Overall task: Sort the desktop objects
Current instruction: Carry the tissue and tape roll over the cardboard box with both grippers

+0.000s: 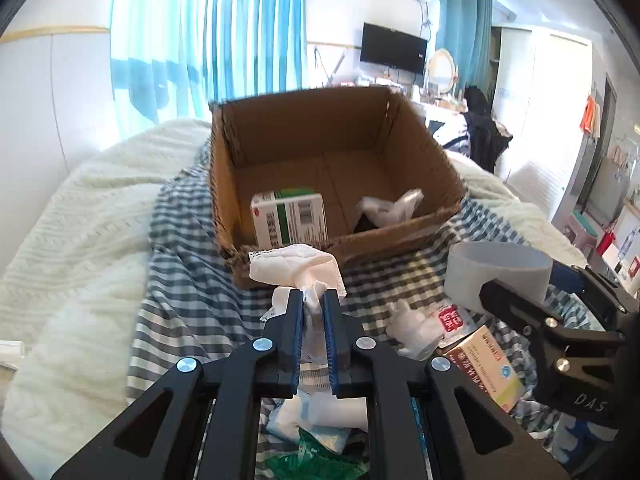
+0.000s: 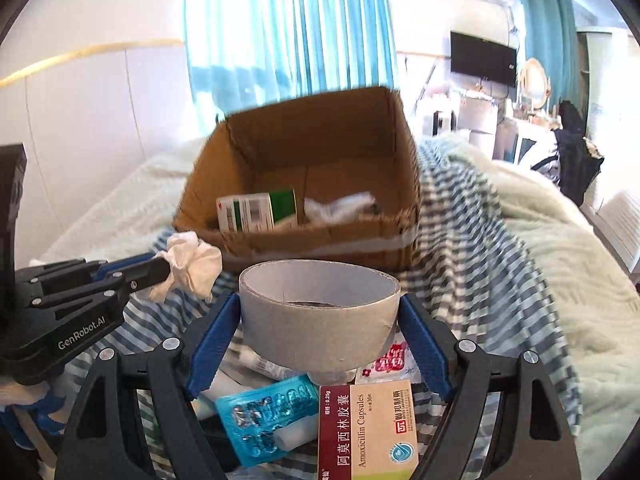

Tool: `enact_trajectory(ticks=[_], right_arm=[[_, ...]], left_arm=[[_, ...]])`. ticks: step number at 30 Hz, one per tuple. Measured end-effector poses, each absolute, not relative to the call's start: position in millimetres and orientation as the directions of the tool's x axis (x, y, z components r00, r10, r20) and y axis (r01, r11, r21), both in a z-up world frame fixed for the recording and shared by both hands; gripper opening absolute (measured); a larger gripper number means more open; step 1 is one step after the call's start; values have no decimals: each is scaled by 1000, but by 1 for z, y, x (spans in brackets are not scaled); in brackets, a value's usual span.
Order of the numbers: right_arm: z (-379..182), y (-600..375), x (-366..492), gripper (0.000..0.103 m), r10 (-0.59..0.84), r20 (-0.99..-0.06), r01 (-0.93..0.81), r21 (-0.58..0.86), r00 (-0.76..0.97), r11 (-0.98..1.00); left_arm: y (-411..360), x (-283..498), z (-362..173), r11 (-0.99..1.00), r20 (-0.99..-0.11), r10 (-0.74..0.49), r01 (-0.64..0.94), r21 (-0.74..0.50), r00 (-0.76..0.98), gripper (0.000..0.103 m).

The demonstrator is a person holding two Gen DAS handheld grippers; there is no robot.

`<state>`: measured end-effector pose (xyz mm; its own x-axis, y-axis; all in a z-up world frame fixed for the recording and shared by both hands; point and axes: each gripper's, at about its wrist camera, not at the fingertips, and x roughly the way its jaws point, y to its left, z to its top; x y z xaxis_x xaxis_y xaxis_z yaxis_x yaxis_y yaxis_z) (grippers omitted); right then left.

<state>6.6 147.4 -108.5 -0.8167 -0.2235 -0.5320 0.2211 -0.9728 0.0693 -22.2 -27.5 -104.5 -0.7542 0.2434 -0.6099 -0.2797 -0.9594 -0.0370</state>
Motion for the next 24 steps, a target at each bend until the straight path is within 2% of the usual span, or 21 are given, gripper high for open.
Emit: enact_trajectory(ticks=[14, 24], right_arm=[[-28, 144, 47, 81, -217, -299, 219, 30, -929, -975], [12, 141, 33, 81, -202, -218, 203, 16, -955, -979]], left_arm=[[-32, -6, -40, -961, -491, 246, -278, -9, -836, 10], [-14, -22, 3, -948, -405, 278, -316, 30, -871, 10]])
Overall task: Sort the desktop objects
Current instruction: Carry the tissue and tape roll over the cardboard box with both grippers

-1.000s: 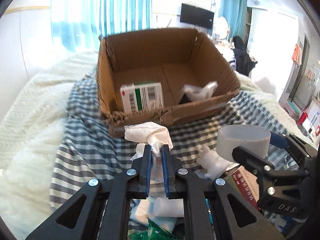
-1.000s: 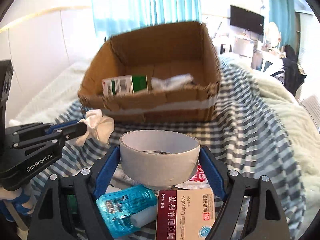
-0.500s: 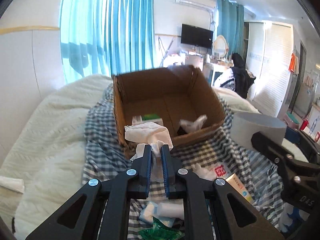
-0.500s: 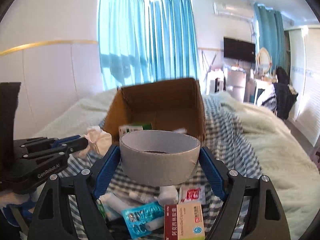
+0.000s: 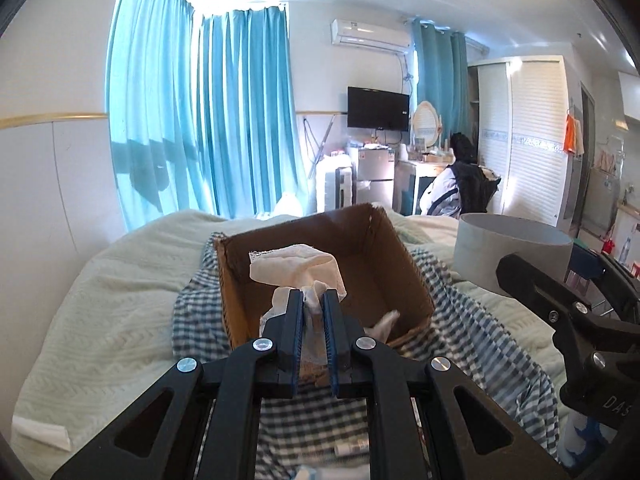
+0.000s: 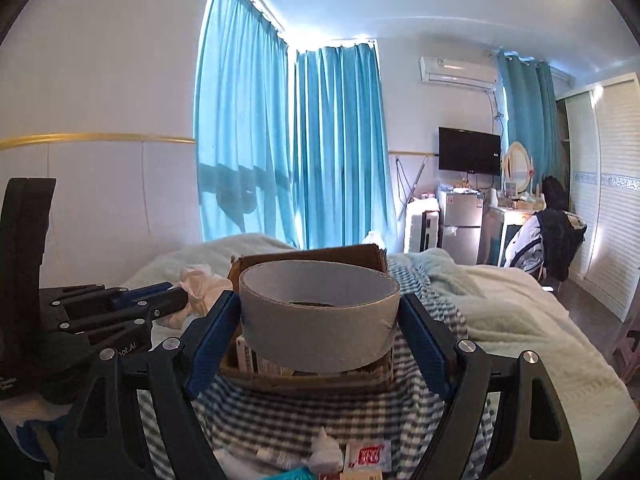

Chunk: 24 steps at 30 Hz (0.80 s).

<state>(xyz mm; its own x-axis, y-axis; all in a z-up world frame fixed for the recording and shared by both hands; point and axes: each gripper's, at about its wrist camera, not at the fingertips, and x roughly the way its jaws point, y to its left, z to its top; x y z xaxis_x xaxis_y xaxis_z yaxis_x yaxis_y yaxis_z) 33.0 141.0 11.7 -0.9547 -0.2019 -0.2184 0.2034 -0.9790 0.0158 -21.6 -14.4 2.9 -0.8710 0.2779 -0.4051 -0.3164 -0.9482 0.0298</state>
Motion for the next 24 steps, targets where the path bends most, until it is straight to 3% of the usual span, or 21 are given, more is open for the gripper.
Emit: enact_trajectory(ticks=[13, 24], right_arm=[[32, 135, -13, 81, -200, -162, 202, 6, -966, -979], [2, 128, -80, 81, -194, -210, 203, -25, -958, -979]], left_arm=[[-15, -75, 19, -953, -361, 270, -301, 33, -893, 10], [-17, -140, -8, -956, -403, 259, -291, 20, -878, 10]])
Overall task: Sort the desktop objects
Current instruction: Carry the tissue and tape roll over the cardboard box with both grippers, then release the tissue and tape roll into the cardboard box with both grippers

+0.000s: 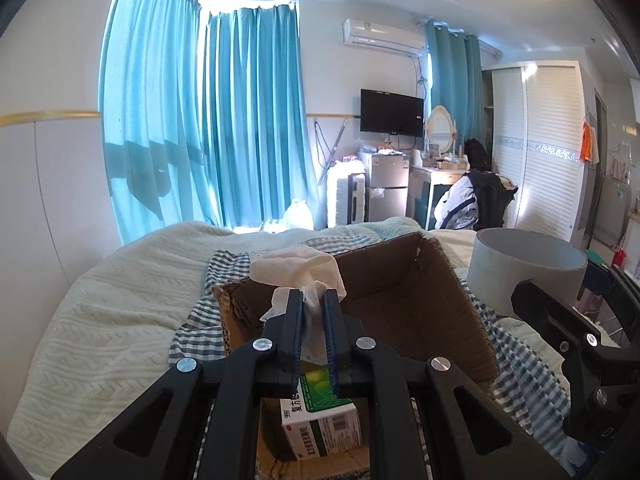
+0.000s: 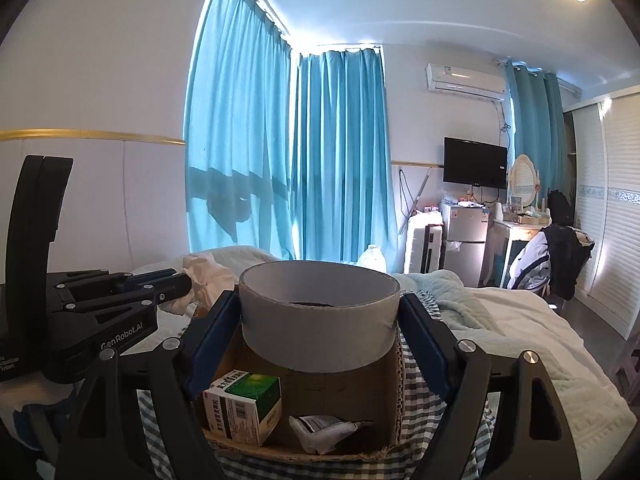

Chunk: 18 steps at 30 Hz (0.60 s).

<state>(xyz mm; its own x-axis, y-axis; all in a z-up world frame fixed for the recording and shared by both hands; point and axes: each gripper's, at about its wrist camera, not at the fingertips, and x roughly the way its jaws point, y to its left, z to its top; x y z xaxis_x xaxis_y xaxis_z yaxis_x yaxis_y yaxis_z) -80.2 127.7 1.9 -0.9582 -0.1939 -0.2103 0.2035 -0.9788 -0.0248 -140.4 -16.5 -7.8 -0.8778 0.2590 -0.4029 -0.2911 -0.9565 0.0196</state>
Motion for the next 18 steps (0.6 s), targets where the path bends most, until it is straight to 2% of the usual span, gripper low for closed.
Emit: enact_trajectory(ticks=[15, 18], right_arm=[[-58, 129, -163, 81, -223, -326, 241, -14, -919, -970], [-68, 128, -170, 81, -221, -353, 242, -16, -909, -970]], left_arm=[[-9, -220, -75, -964, -536, 216, -264, 13, -816, 10], [-9, -226, -83, -966, -557, 210, -259, 9, -804, 18]])
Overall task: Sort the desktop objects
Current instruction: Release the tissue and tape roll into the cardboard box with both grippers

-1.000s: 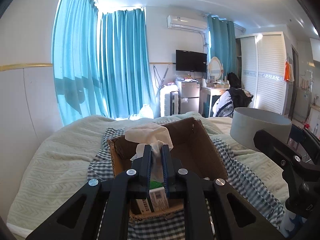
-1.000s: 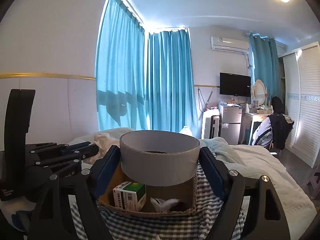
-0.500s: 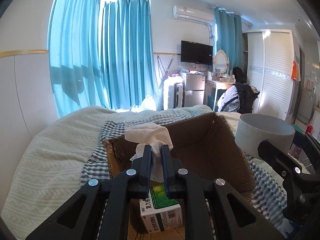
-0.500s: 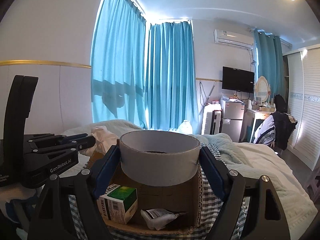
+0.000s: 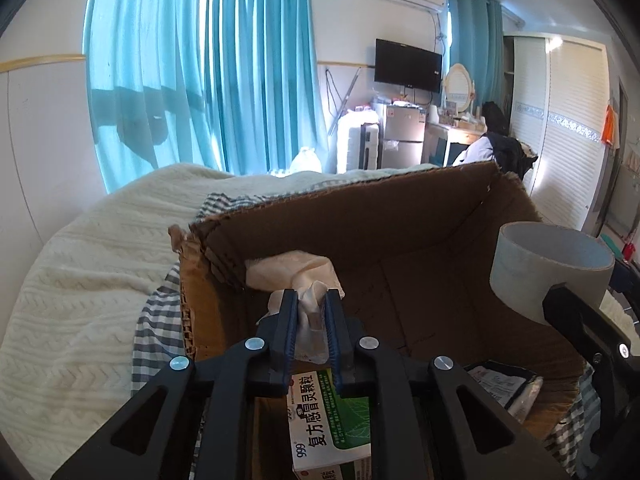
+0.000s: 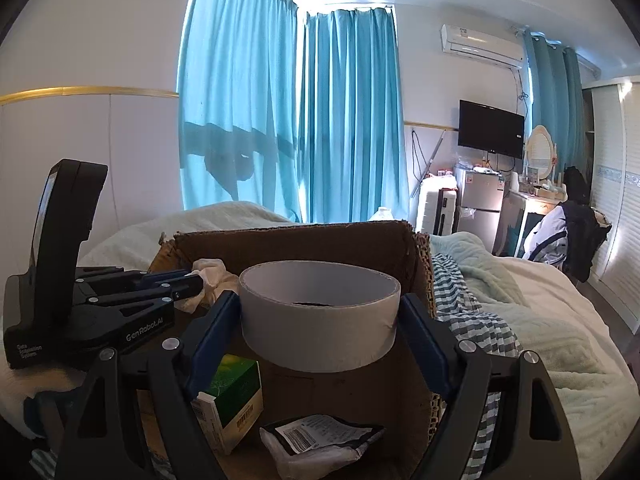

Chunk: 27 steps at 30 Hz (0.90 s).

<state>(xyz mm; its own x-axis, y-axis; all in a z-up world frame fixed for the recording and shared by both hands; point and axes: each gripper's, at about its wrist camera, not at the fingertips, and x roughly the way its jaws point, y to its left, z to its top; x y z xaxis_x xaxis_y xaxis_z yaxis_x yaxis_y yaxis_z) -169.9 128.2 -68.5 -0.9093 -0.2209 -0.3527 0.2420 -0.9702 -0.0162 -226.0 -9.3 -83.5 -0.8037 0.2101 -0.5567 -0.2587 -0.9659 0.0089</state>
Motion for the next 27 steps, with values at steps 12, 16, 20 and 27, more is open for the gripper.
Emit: enact_trajectory(ticks=[12, 16, 20, 27], right_arm=[[-56, 141, -159, 87, -174, -339, 188, -10, -924, -982], [-41, 145, -141, 87, -172, -319, 182, -2, -932, -983], [-25, 148, -119, 89, -171, -298, 174, 17, -939, -985], [5, 154, -75, 96, -168, -255, 159, 56, -952, -986]], left_arm=[[-12, -197, -47, -968, -481, 216, -250, 6, -849, 70], [-18, -180, -24, -972, -436, 213, -237, 1, -874, 83], [-26, -161, -3, -973, -406, 215, -229, -14, -888, 88], [-42, -115, 36, -979, -312, 201, -202, -30, -929, 103]])
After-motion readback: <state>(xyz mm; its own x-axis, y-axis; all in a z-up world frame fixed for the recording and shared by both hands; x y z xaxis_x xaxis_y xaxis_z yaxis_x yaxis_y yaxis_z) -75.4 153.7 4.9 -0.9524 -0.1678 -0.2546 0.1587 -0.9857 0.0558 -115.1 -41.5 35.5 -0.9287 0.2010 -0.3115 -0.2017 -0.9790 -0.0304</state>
